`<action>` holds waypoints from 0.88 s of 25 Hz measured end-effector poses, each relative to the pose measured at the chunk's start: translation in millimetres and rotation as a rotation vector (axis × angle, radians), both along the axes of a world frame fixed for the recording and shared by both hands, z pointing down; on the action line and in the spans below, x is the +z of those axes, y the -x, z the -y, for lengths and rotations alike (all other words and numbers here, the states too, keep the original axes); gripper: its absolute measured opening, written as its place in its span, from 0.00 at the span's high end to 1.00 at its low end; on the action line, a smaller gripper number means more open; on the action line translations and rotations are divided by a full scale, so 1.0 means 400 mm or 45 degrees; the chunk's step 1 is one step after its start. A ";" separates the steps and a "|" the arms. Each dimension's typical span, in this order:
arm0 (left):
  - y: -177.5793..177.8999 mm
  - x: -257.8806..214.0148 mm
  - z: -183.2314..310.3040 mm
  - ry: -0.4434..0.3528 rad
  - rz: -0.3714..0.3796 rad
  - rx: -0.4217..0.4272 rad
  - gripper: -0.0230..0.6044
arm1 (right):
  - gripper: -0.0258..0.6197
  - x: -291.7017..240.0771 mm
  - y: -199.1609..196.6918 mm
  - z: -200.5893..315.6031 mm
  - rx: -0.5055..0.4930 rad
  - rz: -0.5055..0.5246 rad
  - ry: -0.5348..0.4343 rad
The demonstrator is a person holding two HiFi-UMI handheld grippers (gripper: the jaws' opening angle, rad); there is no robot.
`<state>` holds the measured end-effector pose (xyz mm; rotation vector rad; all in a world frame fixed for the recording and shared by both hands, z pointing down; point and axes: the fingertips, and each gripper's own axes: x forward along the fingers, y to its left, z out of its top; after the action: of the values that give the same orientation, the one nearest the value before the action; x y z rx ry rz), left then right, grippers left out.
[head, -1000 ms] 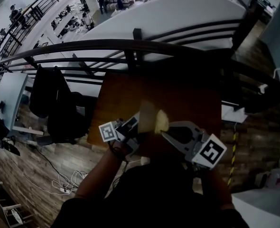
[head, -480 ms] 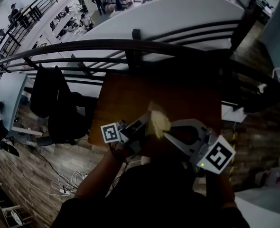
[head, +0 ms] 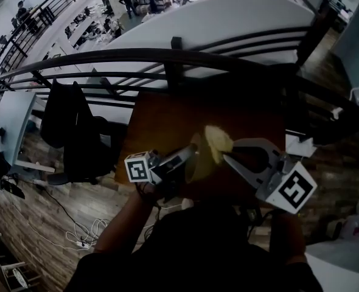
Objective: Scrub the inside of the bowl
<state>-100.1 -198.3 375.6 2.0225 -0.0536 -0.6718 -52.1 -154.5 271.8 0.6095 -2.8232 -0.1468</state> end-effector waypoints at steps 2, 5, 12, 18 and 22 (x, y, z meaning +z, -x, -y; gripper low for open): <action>-0.009 -0.020 -0.024 -0.071 -0.005 0.050 0.95 | 0.90 0.017 -0.006 0.014 0.002 -0.028 -0.001; -0.014 -0.075 -0.039 -0.119 -0.112 0.092 0.95 | 0.90 0.044 0.006 0.015 -0.064 -0.003 0.049; 0.000 -0.137 -0.031 -0.123 -0.234 0.087 0.95 | 0.90 0.109 0.059 -0.024 -0.202 0.043 0.163; 0.004 -0.158 0.015 -0.077 -0.232 -0.073 0.94 | 0.90 0.147 0.092 -0.085 -0.275 0.087 0.245; 0.025 -0.112 0.065 -0.019 -0.137 -0.191 0.95 | 0.90 0.159 0.130 -0.134 -0.338 0.114 0.269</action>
<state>-110.3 -224.5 330.9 2.0069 -0.1381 -0.8769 -103.9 -101.1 335.4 0.1992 -2.9422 0.1332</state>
